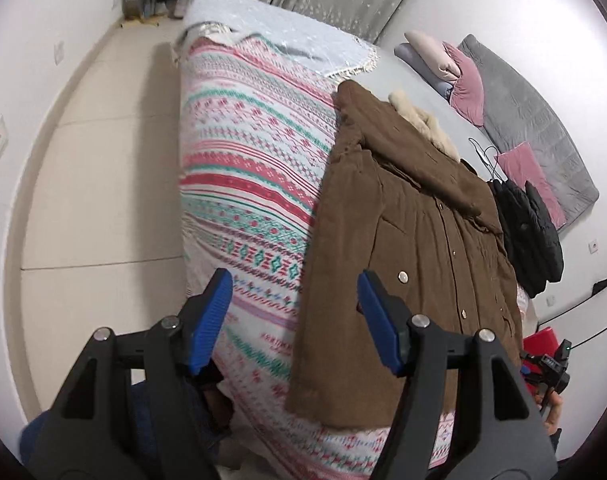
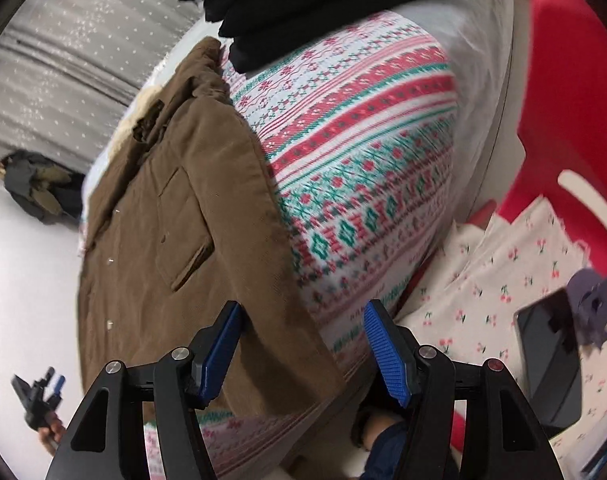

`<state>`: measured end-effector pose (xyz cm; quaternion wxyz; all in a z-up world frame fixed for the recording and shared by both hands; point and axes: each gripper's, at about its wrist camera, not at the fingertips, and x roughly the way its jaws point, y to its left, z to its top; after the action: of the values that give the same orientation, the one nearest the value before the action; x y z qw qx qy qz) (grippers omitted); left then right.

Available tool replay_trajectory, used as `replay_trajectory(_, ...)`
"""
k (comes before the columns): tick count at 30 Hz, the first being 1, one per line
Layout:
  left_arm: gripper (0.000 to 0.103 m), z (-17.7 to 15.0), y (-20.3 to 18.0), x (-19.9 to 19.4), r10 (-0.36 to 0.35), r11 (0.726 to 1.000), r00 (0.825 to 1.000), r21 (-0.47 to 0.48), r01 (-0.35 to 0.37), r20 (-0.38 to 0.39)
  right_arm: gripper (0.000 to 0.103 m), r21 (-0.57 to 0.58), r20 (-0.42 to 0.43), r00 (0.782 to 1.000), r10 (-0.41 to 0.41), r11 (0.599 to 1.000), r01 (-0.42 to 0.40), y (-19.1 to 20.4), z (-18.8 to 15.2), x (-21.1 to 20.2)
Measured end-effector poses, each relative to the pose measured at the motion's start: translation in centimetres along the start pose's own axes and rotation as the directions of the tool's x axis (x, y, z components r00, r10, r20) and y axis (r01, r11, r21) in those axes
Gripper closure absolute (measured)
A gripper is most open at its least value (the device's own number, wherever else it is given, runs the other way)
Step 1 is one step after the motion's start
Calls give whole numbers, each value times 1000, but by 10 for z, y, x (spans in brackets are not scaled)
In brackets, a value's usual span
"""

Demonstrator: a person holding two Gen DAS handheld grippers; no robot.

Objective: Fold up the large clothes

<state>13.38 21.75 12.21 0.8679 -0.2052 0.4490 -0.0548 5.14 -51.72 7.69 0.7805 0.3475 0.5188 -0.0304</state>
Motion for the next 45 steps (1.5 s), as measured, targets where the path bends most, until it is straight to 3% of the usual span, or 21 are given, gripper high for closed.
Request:
replay_trajectory(4, 37, -10, -18, 1, -5, 1000, 1000, 29, 6, -20, 39, 8, -2, 998, 69, 998, -69, -5, -6, -3)
replay_trajectory(7, 36, -24, -29, 32, 28, 998, 996, 54, -24, -79, 39, 25, -35, 995, 89, 996, -88, -7, -9, 3)
replay_trajectory(10, 37, -35, -19, 61, 56, 998, 990, -28, -60, -126, 40, 18, -53, 993, 109, 994, -108, -3, -12, 9)
replay_trajectory(12, 37, -44, -13, 72, 20, 997, 988, -69, -31, -151, 42, 10, -66, 989, 131, 991, -131, -1, -16, 10)
replay_trajectory(15, 37, -54, -15, 73, -20, 996, 992, -84, 10, -121, 57, 7, -55, 987, 153, 988, -153, -1, -19, 6)
replay_trajectory(17, 50, -58, -23, 78, -2, 999, 992, -38, -3, -130, 71, 4, -51, 983, 177, 984, -177, -1, -20, 4)
replay_trajectory(18, 55, -61, -23, 79, 1, 999, 991, -38, -6, -131, 72, 3, -55, 982, 181, 983, -181, 0, -20, 5)
replay_trajectory(24, 57, -69, -21, 81, -5, 999, 995, -50, -1, -103, 74, -20, -63, 989, 132, 991, -134, 8, -23, 14)
replay_trajectory(25, 66, -69, -21, 80, -6, 999, 995, -49, 1, -98, 74, -28, -60, 990, 124, 992, -126, 9, -23, 14)
replay_trajectory(28, 85, -67, -27, 77, 5, 1000, 996, -17, -6, -86, 88, -77, -17, 998, 59, 995, -60, 22, -28, 12)
replay_trajectory(30, 89, -63, -30, 70, 9, 1000, 998, -8, -10, -68, 90, -134, 42, 999, -19, 991, 25, 38, -36, 6)
replay_trajectory(32, 90, -59, -37, 62, 16, 1000, 999, 7, -16, -43, 90, -217, 141, 985, -100, 968, 130, 63, -45, -7)
replay_trajectory(35, 91, -52, -45, 48, 9, 1000, 1000, 13, -9, -14, 91, -266, 256, 954, -156, 938, 225, 87, -54, -22)
replay_trajectory(38, 91, -45, -51, 38, -6, 1000, 1000, 6, 6, 2, 92, -310, 381, 895, -230, 881, 358, 113, -66, -34)
replay_trajectory(42, 91, -36, -60, 28, -14, 1000, 1000, -3, 14, 17, 92, -321, 462, 849, -255, 845, 428, 131, -74, -44)
replay_trajectory(45, 92, -32, -67, 24, -19, 1000, 999, 2, 19, 31, 92, -328, 486, 842, -235, 843, 425, 136, -78, -50)
